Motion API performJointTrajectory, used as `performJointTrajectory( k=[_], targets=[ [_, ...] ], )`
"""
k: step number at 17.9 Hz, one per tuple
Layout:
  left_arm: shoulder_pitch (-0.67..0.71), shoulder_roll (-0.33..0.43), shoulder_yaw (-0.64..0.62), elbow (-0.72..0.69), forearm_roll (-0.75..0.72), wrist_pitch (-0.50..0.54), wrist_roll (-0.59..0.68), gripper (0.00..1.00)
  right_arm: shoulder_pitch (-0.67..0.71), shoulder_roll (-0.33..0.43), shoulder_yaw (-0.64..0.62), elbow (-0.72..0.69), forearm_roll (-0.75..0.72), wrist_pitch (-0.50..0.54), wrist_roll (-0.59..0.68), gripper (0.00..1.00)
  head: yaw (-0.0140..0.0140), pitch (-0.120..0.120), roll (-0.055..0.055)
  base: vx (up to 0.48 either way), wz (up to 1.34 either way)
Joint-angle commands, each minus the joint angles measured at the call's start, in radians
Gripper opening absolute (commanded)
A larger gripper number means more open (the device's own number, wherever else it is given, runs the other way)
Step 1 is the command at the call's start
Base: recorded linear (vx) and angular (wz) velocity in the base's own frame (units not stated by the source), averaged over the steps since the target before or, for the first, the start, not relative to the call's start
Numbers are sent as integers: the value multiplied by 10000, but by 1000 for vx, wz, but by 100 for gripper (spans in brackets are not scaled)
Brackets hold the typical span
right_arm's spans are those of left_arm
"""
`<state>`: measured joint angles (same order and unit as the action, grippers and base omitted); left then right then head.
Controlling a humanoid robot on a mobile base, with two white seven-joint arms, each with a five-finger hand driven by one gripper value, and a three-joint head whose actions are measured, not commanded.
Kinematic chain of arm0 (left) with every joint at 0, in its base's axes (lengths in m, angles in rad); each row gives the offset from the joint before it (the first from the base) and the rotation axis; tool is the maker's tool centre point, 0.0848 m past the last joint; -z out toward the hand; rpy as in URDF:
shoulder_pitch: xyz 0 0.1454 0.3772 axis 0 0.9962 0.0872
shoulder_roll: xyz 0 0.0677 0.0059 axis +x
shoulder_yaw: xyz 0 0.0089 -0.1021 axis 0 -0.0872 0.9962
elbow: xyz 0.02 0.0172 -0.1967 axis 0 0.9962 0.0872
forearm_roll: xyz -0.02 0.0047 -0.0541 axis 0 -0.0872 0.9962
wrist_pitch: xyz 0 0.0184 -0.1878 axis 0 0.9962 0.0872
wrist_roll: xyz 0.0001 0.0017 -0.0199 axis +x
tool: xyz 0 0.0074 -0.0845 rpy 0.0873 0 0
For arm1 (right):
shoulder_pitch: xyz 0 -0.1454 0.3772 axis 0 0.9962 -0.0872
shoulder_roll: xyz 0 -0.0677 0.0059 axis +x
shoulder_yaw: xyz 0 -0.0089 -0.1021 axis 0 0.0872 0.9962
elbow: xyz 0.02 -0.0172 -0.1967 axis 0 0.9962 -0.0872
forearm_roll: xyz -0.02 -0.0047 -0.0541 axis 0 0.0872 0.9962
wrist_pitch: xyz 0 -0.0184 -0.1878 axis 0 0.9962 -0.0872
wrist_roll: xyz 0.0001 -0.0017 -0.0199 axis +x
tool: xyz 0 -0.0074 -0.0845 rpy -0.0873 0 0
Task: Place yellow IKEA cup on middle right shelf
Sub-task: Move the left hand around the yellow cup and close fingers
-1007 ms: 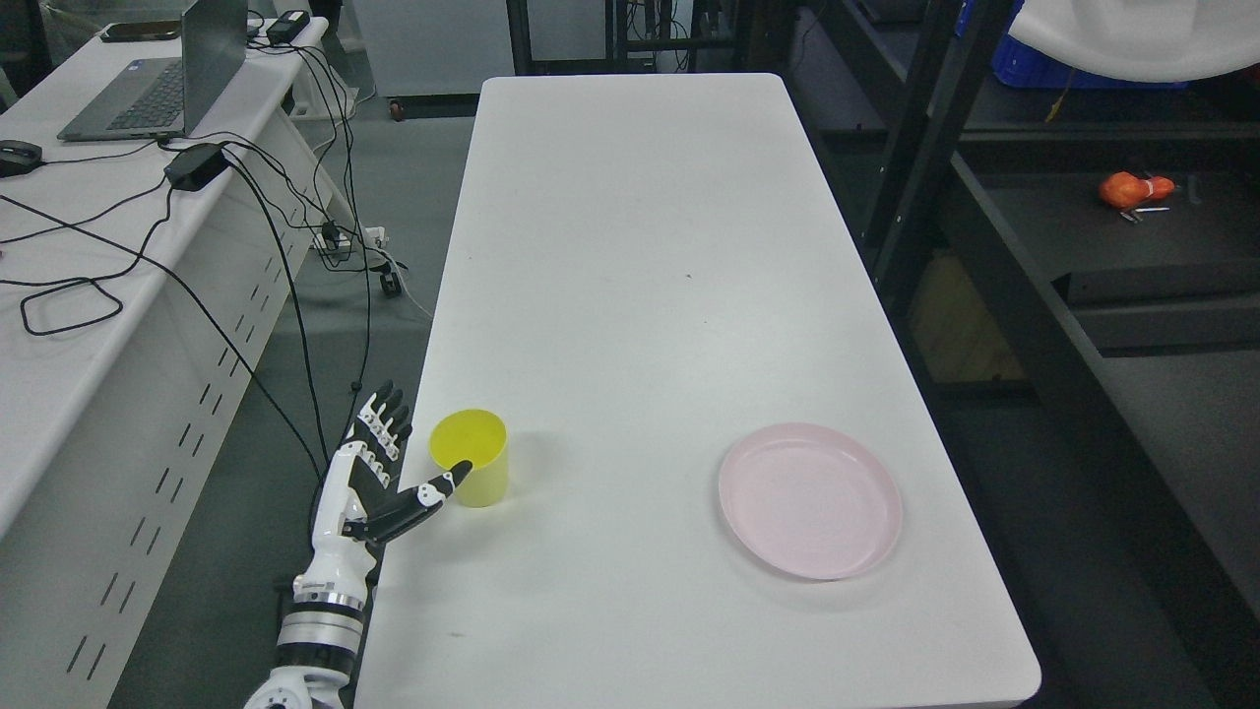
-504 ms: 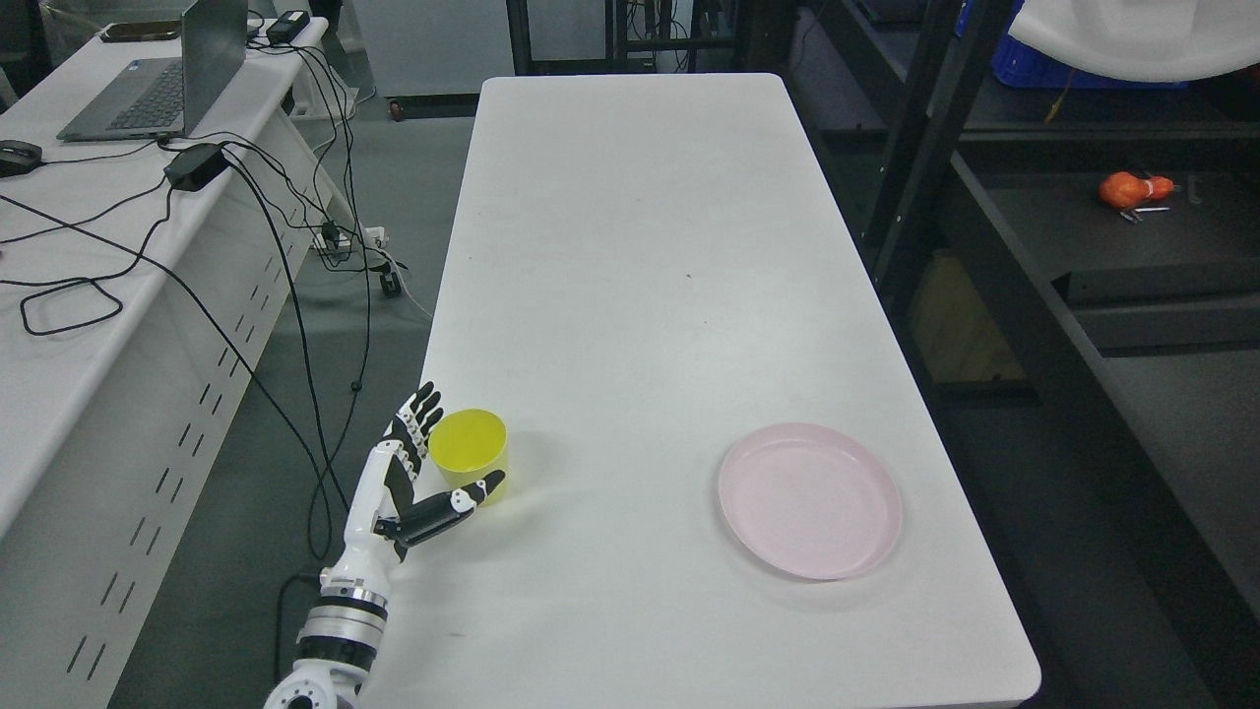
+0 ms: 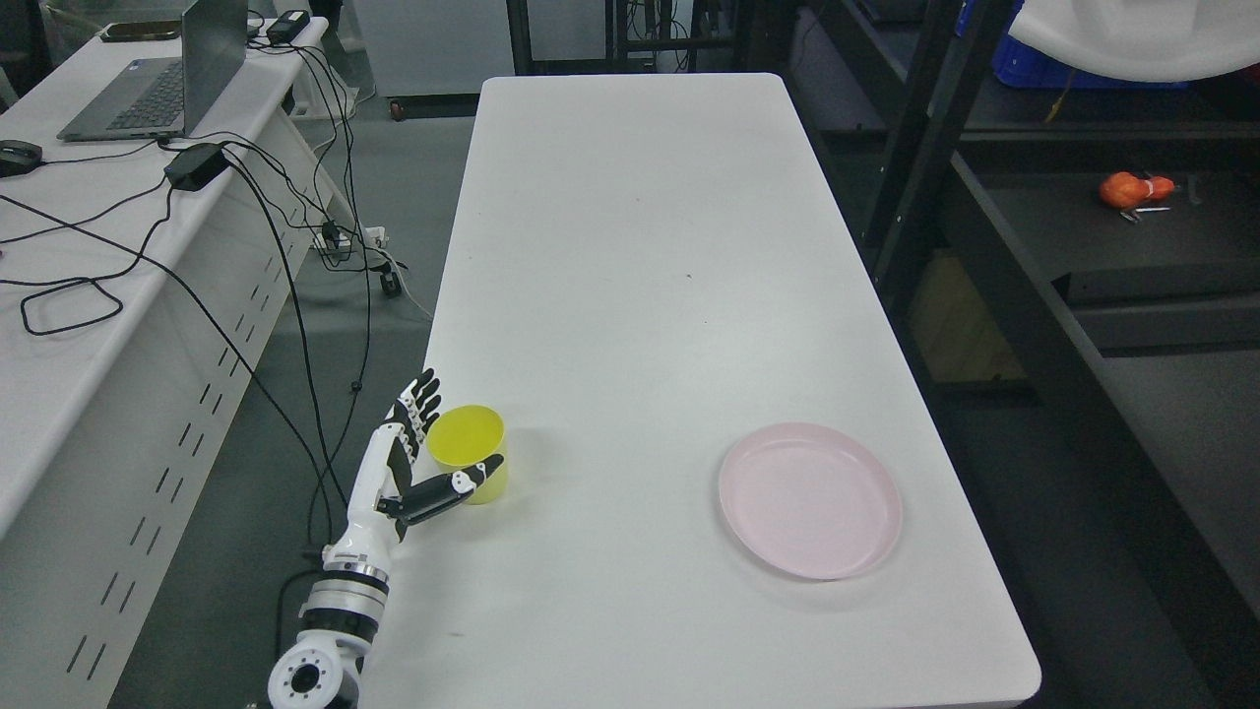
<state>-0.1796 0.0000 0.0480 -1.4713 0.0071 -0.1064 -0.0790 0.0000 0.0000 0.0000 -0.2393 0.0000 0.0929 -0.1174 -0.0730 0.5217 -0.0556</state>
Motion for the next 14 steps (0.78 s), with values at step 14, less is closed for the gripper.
performJointTrajectory(
  k=[14],
  targets=[
    [-444,174,-1277,1183,251,-86,-207,97,138,-175,169,0,-245,7,8,99,0,0,0,0,0]
  ],
)
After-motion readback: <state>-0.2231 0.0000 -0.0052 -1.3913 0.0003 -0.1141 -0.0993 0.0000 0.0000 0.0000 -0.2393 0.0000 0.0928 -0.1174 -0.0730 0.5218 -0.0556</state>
